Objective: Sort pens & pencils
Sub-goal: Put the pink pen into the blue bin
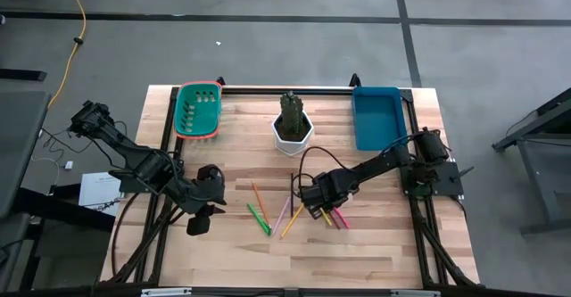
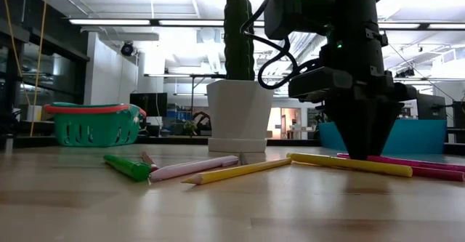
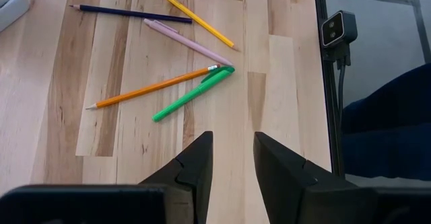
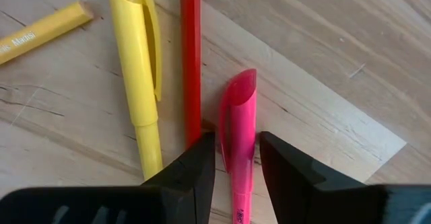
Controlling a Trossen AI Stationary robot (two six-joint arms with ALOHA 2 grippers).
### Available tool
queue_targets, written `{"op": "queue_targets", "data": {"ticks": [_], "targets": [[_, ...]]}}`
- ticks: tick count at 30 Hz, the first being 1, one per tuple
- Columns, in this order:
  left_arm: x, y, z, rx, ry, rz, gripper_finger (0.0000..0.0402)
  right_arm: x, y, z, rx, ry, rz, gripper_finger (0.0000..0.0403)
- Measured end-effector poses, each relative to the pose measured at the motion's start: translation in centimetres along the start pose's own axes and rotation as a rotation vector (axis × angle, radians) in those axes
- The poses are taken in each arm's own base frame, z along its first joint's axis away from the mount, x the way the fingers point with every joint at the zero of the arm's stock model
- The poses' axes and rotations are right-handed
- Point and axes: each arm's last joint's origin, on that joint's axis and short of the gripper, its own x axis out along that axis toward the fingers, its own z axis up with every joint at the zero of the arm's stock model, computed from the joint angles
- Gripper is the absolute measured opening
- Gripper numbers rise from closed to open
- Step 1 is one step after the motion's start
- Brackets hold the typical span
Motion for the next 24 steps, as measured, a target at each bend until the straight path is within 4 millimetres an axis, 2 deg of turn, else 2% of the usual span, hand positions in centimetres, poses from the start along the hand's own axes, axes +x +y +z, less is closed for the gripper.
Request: {"op": "queue_targets", "data": {"ticks": [10,24], "targets": [[0.00,0.00,0.00,0.000,0.000,0.000,0.0097,0.00,0.01,0.00,0.000,0.000,0.001,0.0046],[0.00,0.00,0.00,0.000,0.000,0.000,0.0097,-0.01,0.01,0.00,0.000,0.000,0.001,0.0046]]}}
